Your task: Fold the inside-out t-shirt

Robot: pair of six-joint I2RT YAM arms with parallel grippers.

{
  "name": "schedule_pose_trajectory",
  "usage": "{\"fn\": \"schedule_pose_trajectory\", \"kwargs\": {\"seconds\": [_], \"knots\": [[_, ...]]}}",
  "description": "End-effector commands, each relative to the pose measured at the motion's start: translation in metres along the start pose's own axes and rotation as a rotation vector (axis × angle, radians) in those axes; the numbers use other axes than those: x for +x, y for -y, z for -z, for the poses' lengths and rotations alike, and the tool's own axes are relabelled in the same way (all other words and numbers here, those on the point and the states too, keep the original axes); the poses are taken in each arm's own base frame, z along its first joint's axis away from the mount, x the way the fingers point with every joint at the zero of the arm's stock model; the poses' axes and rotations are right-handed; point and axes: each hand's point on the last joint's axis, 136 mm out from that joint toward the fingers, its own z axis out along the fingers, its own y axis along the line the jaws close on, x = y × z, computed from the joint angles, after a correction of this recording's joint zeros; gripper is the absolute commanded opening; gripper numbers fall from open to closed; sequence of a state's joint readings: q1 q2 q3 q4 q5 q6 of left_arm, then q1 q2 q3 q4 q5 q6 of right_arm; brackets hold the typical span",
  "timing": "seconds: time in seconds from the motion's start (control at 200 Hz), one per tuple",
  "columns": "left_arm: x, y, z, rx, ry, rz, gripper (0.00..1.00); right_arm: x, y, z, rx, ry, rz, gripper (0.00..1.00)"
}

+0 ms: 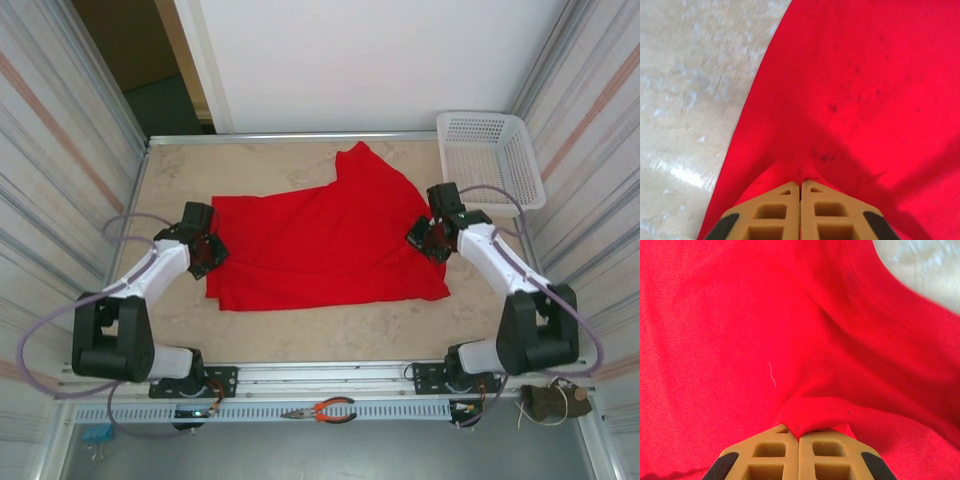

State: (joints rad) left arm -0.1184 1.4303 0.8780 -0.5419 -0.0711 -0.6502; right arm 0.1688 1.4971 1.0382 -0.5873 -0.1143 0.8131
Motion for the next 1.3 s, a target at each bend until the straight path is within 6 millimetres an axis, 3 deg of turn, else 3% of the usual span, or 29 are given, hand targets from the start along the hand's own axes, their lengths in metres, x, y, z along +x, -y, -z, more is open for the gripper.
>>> {"fn": "schedule_pose_trajectory", "kwargs": {"seconds": [0.0, 0.045, 0.1, 0.185, 0.255, 0.376, 0.491, 0.581, 0.741, 1.027, 1.207, 1.293], "knots": [[-0.033, 0.008, 0.006, -0.01, 0.072, -0.028, 0.28, -0.032, -0.027, -0.004, -0.067, 0.043, 0.051, 0.28], [-0.04, 0.006, 0.009, -0.028, 0.083, -0.025, 0.43, -0.037, -0.032, -0.002, -0.072, 0.048, 0.06, 0.4], [-0.046, 0.004, 0.016, -0.04, 0.093, -0.017, 0.56, -0.039, -0.032, 0.006, -0.069, 0.064, 0.067, 0.47], [-0.048, 0.0, 0.034, -0.032, 0.122, 0.001, 0.65, -0.032, -0.018, 0.024, -0.039, 0.094, 0.067, 0.51], [-0.038, -0.003, 0.049, 0.005, 0.127, 0.028, 0.67, -0.02, 0.004, 0.037, 0.002, 0.111, 0.058, 0.56], [0.01, -0.007, 0.062, 0.103, 0.073, 0.082, 0.67, 0.009, 0.052, 0.047, 0.082, 0.126, 0.014, 0.67], [0.066, -0.018, 0.063, 0.098, 0.041, 0.073, 0.66, 0.038, 0.086, 0.037, 0.117, 0.077, -0.05, 0.69], [0.098, -0.03, 0.061, 0.063, 0.057, 0.071, 0.59, 0.056, 0.103, 0.024, 0.141, 0.042, -0.074, 0.7], [0.118, -0.049, 0.046, -0.03, 0.089, 0.079, 0.47, 0.065, 0.112, 0.002, 0.165, -0.003, -0.089, 0.7], [0.103, -0.037, 0.023, -0.186, 0.093, -0.057, 0.26, 0.065, 0.117, -0.018, 0.198, -0.031, -0.099, 0.63], [0.102, -0.03, 0.013, -0.231, 0.096, -0.113, 0.3, 0.066, 0.119, -0.023, 0.202, -0.036, -0.103, 0.48], [0.103, -0.029, 0.007, -0.247, 0.092, -0.118, 0.34, 0.065, 0.12, -0.024, 0.206, -0.035, -0.104, 0.33]]}}
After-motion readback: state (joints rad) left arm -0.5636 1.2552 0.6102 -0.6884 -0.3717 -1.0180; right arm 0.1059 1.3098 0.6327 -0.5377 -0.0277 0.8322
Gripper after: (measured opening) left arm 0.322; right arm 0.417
